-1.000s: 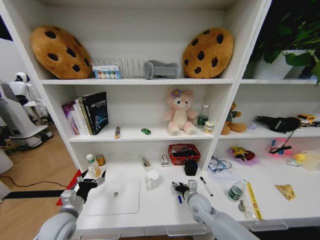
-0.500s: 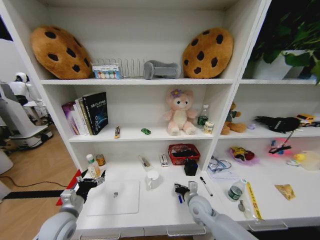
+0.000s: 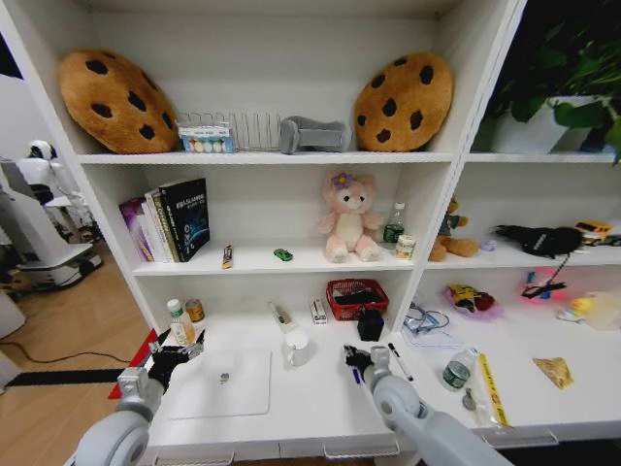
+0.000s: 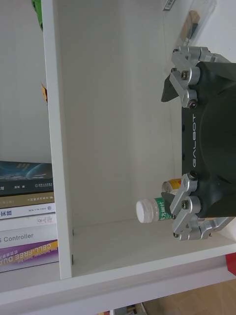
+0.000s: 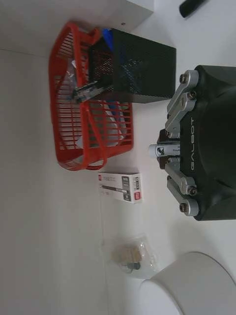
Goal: Organize the objects on the table.
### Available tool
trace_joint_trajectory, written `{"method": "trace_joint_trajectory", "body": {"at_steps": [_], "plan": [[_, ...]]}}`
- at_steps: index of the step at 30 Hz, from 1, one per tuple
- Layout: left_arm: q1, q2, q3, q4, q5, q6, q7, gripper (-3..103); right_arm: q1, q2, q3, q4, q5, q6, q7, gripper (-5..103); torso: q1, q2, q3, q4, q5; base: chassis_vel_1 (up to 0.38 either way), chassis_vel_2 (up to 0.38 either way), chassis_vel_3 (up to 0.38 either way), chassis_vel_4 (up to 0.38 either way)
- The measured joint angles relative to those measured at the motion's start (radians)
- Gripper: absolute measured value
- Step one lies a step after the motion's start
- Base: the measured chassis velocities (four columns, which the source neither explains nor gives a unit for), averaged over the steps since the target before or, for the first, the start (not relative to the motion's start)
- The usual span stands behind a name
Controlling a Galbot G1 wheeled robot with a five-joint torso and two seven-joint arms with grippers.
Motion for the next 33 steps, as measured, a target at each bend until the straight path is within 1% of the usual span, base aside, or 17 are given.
{"method": "trace_joint_trajectory", "body": {"at_steps": [2,5,6,8,9,11,12,14,15,17,18,20,21,23,27,31,33], "plan": [[-0.001,0.0,0.0,0.0,0.0,0.0,0.0,100,-0.001,-0.004,0.007,0.001,-0.023,0.015,-0.014,13,0.0,0.0,0.0,0.0,0.0001,0.0,0.0,0.0,0.0],[0.0,0.0,-0.001,-0.001,0.0,0.0,0.0,100,-0.006,-0.015,0.025,0.002,-0.134,0.094,-0.063,13,0.0,0.0,0.0,0.0001,0.0001,0.0,0.0,0.0,0.0],[0.0,0.0,-0.001,-0.001,0.0,0.0,0.0,100,-0.006,-0.015,0.025,0.002,-0.134,0.094,-0.063,13,0.0,0.0,0.0,0.0001,0.0001,0.0,0.0,0.0,0.0],[0.002,0.0,-0.002,-0.002,0.0,0.0,0.0,100,-0.015,-0.022,0.035,0.003,-0.223,0.139,-0.089,13,0.0,0.0,0.0,0.0,0.0,0.0,0.0,0.0,0.0],[0.002,0.0,-0.002,-0.002,0.0,0.0,0.0,100,-0.015,-0.022,0.035,0.003,-0.223,0.139,-0.089,13,0.0,0.0,0.0,0.0,0.0,0.0,0.0,0.0,0.0],[0.003,-0.001,-0.002,-0.002,0.001,0.0,0.0,100,-0.024,-0.024,0.043,0.003,-0.3,0.19,-0.109,13,0.0,0.0,0.0,0.0001,0.0,0.0,0.0,0.0,0.0],[0.003,-0.001,-0.002,-0.002,0.001,0.0,0.0,100,-0.024,-0.024,0.043,0.003,-0.3,0.19,-0.109,13,0.0,0.0,0.0,0.0001,0.0,0.0,0.0,0.0,0.0],[0.002,-0.001,0.0,-0.003,0.001,0.0,0.0,100,-0.028,-0.024,0.048,-0.003,-0.369,0.256,-0.124,13,0.0,0.0,0.0,0.0,0.0,0.0,0.0,0.0,0.0],[0.002,-0.001,0.0,-0.003,0.001,0.0,0.0,100,-0.028,-0.024,0.048,-0.003,-0.369,0.256,-0.124,13,0.0,0.0,0.0,0.0,0.0,0.0,0.0,0.0,0.0],[0.002,-0.001,0.0,-0.004,0.001,0.0,0.0,100,-0.028,-0.022,0.052,-0.022,-0.41,0.322,-0.142,13,0.0,0.0,0.0,0.0,0.0,0.0,0.0,0.0,0.0],[0.002,-0.001,0.0,-0.004,0.001,0.0,0.0,100,-0.028,-0.022,0.052,-0.022,-0.41,0.322,-0.142,13,0.0,0.0,0.0,0.0,0.0,0.0,0.0,0.0,0.0],[0.002,-0.001,0.0,-0.004,0.002,0.0,0.0,100,-0.023,-0.019,0.06,-0.047,-0.451,0.374,-0.155,13,0.0,0.0,0.0,0.0,0.0,0.0,0.0,0.0,0.0],[0.002,-0.001,0.0,-0.004,0.002,0.0,0.0,100,-0.023,-0.019,0.06,-0.047,-0.451,0.374,-0.155,13,0.0,0.0,0.0,0.0,0.0,0.0,0.0,0.0,0.0],[0.004,-0.001,0.0,-0.005,0.003,0.0,0.0,100,-0.015,-0.016,0.067,-0.074,-0.484,0.42,-0.162,13,0.0,0.0,0.0,0.0,0.0,0.0,0.0,0.0,0.0],[0.004,-0.002,0.0,-0.005,0.003,0.0,0.0,100,-0.011,-0.014,0.07,-0.091,-0.496,0.445,-0.175,13,0.0,0.0,0.0,0.0001,0.0,0.0,0.0,0.0,0.0],[0.004,-0.003,0.0,-0.005,0.004,0.0,0.0,100,-0.006,-0.008,0.083,-0.117,-0.518,0.488,-0.21,13,0.0,0.0,0.0,0.0002,0.0,0.0,0.0,0.0,0.0],[0.004,-0.005,0.001,-0.005,0.005,0.0,0.0,100,-0.005,0.001,0.1,-0.142,-0.52,0.525,-0.226,13,0.0,0.0,0.0,0.0001,0.0,0.0,0.0,0.0,0.0]]}}
